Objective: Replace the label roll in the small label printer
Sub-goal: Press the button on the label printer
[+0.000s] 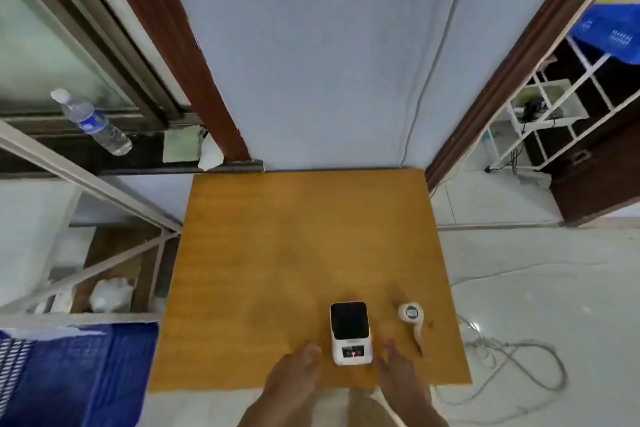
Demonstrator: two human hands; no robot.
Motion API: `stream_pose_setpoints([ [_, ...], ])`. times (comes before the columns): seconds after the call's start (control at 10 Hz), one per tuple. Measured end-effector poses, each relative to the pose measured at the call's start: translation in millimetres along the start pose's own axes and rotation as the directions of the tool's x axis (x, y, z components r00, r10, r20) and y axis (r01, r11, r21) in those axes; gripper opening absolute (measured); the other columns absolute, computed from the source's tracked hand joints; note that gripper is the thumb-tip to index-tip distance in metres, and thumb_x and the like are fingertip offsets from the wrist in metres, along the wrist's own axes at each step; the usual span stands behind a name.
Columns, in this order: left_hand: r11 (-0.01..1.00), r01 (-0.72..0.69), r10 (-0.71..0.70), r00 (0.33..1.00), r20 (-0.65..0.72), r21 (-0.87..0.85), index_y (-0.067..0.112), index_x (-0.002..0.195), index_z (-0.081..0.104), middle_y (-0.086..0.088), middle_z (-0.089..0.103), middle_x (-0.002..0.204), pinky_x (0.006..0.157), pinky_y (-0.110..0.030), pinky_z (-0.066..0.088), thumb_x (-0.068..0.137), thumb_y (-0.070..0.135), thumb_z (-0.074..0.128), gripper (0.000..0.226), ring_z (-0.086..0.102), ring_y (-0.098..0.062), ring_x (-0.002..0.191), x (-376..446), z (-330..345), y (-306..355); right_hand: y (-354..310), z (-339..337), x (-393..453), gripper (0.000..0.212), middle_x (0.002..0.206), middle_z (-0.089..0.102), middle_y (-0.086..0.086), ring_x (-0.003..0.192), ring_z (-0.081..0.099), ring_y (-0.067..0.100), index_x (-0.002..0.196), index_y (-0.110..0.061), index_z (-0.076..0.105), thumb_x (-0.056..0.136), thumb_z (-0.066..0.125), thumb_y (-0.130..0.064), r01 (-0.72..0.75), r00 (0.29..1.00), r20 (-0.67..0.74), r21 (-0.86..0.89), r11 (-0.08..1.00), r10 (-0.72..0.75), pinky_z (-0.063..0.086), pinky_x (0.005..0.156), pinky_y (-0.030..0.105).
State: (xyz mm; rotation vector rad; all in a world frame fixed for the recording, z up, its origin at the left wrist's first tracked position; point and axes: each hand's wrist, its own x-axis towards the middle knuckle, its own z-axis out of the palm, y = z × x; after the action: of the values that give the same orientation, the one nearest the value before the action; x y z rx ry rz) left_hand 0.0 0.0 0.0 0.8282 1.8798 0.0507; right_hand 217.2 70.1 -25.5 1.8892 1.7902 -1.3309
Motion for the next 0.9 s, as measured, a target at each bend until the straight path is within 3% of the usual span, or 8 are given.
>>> stream_pose_setpoints([
  [0.1, 0.977, -0.147, 0.144, 0.989, -0.03, -0.154, 0.04, 0.123, 0.06, 0.008, 0.076, 0.11, 0.09, -0.043, 0.056, 0.089, 0.058, 0.04, 0.044, 0.075, -0.023, 0.091, 35.1, 0.1, 27.5, -25.2, 3.6, 10.8, 0.041, 0.141, 0.058, 0.007, 0.12, 0.065, 0.03, 0.148, -0.017, 0.044, 0.111, 0.038, -0.033, 0.083, 0.985, -0.145, -0.05, 0.995, -0.089, 0.05, 0.088, 0.039],
  [0.2, 0.965, -0.19, 0.164, 0.976, -0.145, -0.18, 0.038, 0.135, 0.052, 0.005, 0.073, 0.121, 0.089, -0.043, 0.056, 0.087, 0.064, 0.038, 0.056, 0.073, -0.022, 0.096, 59.4, 10.0, 34.5, -26.0, 20.1, 23.9, 0.036, 0.127, 0.062, 0.01, 0.108, 0.065, 0.033, 0.14, -0.014, 0.049, 0.109, 0.038, -0.029, 0.17, 0.963, -0.22, 0.054, 0.984, -0.155, 0.05, 0.085, 0.038],
  [0.3, 0.95, -0.307, 0.282, 0.917, -0.284, -0.048, 0.027, 0.15, 0.046, 0.001, 0.062, 0.136, 0.086, -0.038, 0.055, 0.099, 0.053, 0.044, 0.057, 0.07, -0.023, 0.099, 75.8, 21.8, 29.3, -6.9, 31.7, 39.5, 0.025, 0.102, 0.062, -0.003, 0.078, 0.065, 0.025, 0.127, -0.018, 0.051, 0.11, 0.038, -0.03, 0.283, 0.905, -0.325, -0.017, 0.959, -0.273, 0.05, 0.063, 0.039],
  [0.4, 0.902, -0.419, 0.428, 0.834, -0.349, 0.105, 0.021, 0.152, 0.048, -0.001, 0.057, 0.136, 0.078, -0.032, 0.052, 0.104, 0.05, 0.045, 0.056, 0.068, -0.019, 0.09, 99.0, 29.2, 15.5, 2.8, 33.3, 59.7, 0.033, 0.092, 0.068, -0.004, 0.067, 0.065, 0.021, 0.122, -0.02, 0.055, 0.11, 0.031, -0.038, 0.327, 0.864, -0.386, -0.058, 0.943, -0.323, 0.051, 0.056, 0.041],
  [0.5, 0.835, -0.5, 0.548, 0.718, -0.429, 0.23, 0.018, 0.148, 0.055, 0.0, 0.06, 0.129, 0.065, -0.017, 0.041, 0.105, 0.058, 0.038, 0.062, 0.056, -0.007, 0.077, 117.1, 34.2, 3.5, 8.9, 38.8, 81.0, 0.036, 0.069, 0.062, 0.001, 0.054, 0.058, 0.025, 0.105, -0.015, 0.058, 0.105, 0.028, -0.035, 0.336, 0.82, -0.467, -0.077, 0.939, -0.332, 0.048, 0.048, 0.044],
  [0.6, 0.798, -0.549, 0.591, 0.633, -0.5, 0.247, 0.015, 0.145, 0.06, -0.001, 0.063, 0.122, 0.061, -0.009, 0.04, 0.106, 0.059, 0.032, 0.065, 0.053, -0.001, 0.081, 128.1, 41.2, -5.0, 11.7, 40.1, 97.5, 0.033, 0.061, 0.054, 0.003, 0.048, 0.051, 0.025, 0.092, -0.007, 0.059, 0.105, 0.034, -0.024, 0.432, 0.744, -0.53, -0.082, 0.898, -0.407, 0.044, 0.044, 0.045],
  [0.8, 0.754, -0.633, 0.593, 0.539, -0.598, 0.177, 0.01, 0.136, 0.066, 0.004, 0.063, 0.105, 0.063, -0.007, 0.038, 0.106, 0.036, 0.045, 0.045, 0.053, 0.008, 0.077, 134.1, 46.0, -12.7, 15.7, 41.6, 106.5, 0.031, 0.059, 0.048, -0.001, 0.049, 0.048, 0.02, 0.084, -0.007, 0.056, 0.105, 0.038, -0.02, 0.564, 0.642, -0.583, -0.082, 0.822, -0.498, 0.038, 0.043, 0.042],
  [0.9, 0.751, -0.599, 0.622, 0.504, -0.599, 0.277, 0.011, 0.138, 0.064, 0.004, 0.064, 0.108, 0.061, -0.017, 0.042, 0.108, 0.035, 0.038, 0.046, 0.054, -0.004, 0.079, 134.6, 51.0, -11.2, 20.5, 43.6, 109.5, 0.028, 0.058, 0.047, -0.005, 0.049, 0.048, 0.016, 0.085, -0.012, 0.054, 0.105, 0.038, -0.023, 0.588, 0.594, -0.6, -0.132, 0.798, -0.536, 0.038, 0.043, 0.04],
])
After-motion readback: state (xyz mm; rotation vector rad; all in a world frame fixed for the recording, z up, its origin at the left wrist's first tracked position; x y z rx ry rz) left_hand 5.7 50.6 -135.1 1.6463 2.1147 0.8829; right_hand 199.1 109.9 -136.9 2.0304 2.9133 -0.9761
